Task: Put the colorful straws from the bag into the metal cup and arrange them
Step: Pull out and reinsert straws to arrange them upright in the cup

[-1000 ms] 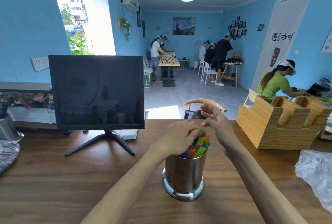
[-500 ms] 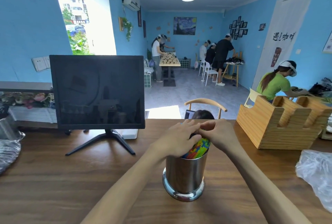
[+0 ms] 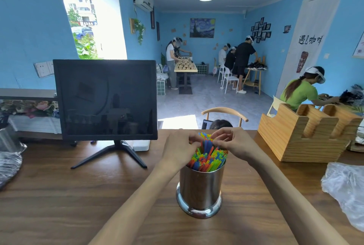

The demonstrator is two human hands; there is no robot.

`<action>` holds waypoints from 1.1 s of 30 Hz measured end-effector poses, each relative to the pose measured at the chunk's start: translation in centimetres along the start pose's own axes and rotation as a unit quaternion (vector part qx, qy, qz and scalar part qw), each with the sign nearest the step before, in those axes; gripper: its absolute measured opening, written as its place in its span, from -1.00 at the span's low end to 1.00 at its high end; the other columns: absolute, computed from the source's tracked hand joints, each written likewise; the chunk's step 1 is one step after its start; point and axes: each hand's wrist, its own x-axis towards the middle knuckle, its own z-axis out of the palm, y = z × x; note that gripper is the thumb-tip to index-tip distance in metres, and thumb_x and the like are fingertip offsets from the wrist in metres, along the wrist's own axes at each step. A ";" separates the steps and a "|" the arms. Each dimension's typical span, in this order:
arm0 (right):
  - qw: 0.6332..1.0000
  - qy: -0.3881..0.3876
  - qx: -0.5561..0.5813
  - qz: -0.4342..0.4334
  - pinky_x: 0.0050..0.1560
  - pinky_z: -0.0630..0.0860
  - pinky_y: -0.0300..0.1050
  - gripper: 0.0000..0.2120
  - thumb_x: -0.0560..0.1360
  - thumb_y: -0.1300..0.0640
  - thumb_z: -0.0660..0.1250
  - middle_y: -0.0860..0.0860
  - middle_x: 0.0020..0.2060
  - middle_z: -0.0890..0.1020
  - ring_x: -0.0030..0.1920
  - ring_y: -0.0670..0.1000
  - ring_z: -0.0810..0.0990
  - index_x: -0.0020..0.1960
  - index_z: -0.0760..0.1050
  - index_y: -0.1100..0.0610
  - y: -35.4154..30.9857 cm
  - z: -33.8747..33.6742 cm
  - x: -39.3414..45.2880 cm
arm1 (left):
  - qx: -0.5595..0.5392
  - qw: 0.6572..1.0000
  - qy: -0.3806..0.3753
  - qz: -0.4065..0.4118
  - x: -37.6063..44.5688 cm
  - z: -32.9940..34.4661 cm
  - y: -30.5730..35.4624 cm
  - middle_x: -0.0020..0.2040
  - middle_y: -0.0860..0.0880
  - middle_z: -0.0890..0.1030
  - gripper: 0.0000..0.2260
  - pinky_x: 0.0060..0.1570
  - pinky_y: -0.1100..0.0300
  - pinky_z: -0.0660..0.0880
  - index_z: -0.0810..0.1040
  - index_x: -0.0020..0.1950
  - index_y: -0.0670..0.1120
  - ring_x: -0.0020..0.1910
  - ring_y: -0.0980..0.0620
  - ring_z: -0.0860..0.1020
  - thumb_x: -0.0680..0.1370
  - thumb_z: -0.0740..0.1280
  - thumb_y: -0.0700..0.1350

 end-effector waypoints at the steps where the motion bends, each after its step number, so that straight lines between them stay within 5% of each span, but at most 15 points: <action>1: 1.000 0.009 -0.002 -0.008 -0.27 0.55 -0.38 -0.91 0.52 0.11 0.51 -0.10 -0.15 0.71 -0.09 -0.12 0.68 -0.10 0.67 -0.08 0.0 0.0 0.0 | 0.009 1.000 0.010 0.004 0.0 -0.1 0.1 0.10 0.09 0.72 -0.87 0.00 0.32 0.49 0.76 0.08 0.08 0.07 0.13 0.62 0.58 0.44 -0.06; 8: 0.999 0.015 -0.027 -0.031 -0.25 0.58 -0.35 -0.95 0.46 0.04 0.56 -0.13 -0.26 0.73 -0.16 -0.21 0.69 -0.17 0.72 -0.04 0.0 -0.6 0.0 | -0.004 1.000 0.010 0.022 0.2 -0.6 -0.2 0.14 0.07 0.72 -0.77 0.14 0.19 0.60 0.69 0.25 0.07 0.08 0.12 0.65 0.62 0.38 -0.08; 14: 0.999 -0.025 -0.032 -0.031 -0.21 0.56 -0.33 -0.88 0.55 0.11 0.47 -0.17 -0.18 0.72 -0.09 -0.15 0.67 -0.10 0.72 -0.09 0.1 -1.0 0.6 | -0.040 0.999 0.023 -0.004 0.5 0.0 -1.1 0.11 0.06 0.68 -0.82 0.03 0.18 0.61 0.69 0.18 0.07 0.02 0.12 0.61 0.60 0.40 -0.08; 19: 0.996 0.083 0.016 -0.019 -0.10 0.55 -0.19 -0.85 0.52 -0.16 0.45 -0.12 -0.12 0.69 -0.04 -0.11 0.63 -0.05 0.64 -0.10 0.0 -0.6 2.6 | -0.067 0.997 0.049 -0.010 0.4 0.5 -1.6 0.10 0.07 0.67 -0.83 -0.07 0.34 0.55 0.70 0.16 0.06 0.01 0.11 0.62 0.60 0.39 -0.10; 25: 0.989 -0.136 -0.054 -0.004 -0.08 0.48 -0.33 -0.89 0.57 -0.14 0.41 -0.28 -0.05 0.64 0.03 -0.23 0.60 0.08 0.65 -0.19 -1.2 0.1 6.0 | -0.060 0.997 0.040 -0.007 0.4 0.6 -1.6 0.13 0.09 0.66 -0.83 -0.10 0.42 0.50 0.68 0.17 0.10 0.01 0.14 0.61 0.63 0.36 -0.09; 29: 0.979 -0.182 -0.091 0.000 -0.09 0.48 -0.35 -0.81 0.58 -0.06 0.42 -0.17 -0.03 0.69 0.03 -0.18 0.62 0.17 0.68 -0.09 -1.4 0.7 7.0 | -0.061 0.998 0.030 -0.009 0.4 0.5 -1.5 0.13 0.09 0.65 -0.84 -0.13 0.42 0.48 0.66 0.15 0.15 -0.02 0.16 0.59 0.63 0.36 -0.07; 33: 0.981 -0.164 -0.100 0.011 -0.16 0.48 -0.35 -0.95 0.53 0.03 0.50 -0.10 -0.12 0.73 -0.07 -0.14 0.64 -0.11 0.71 -0.05 -1.8 0.8 7.6 | -0.062 0.998 0.026 -0.005 0.3 0.4 -1.5 0.11 0.10 0.66 -0.82 -0.16 0.47 0.44 0.66 0.18 0.13 -0.04 0.20 0.58 0.62 0.38 -0.08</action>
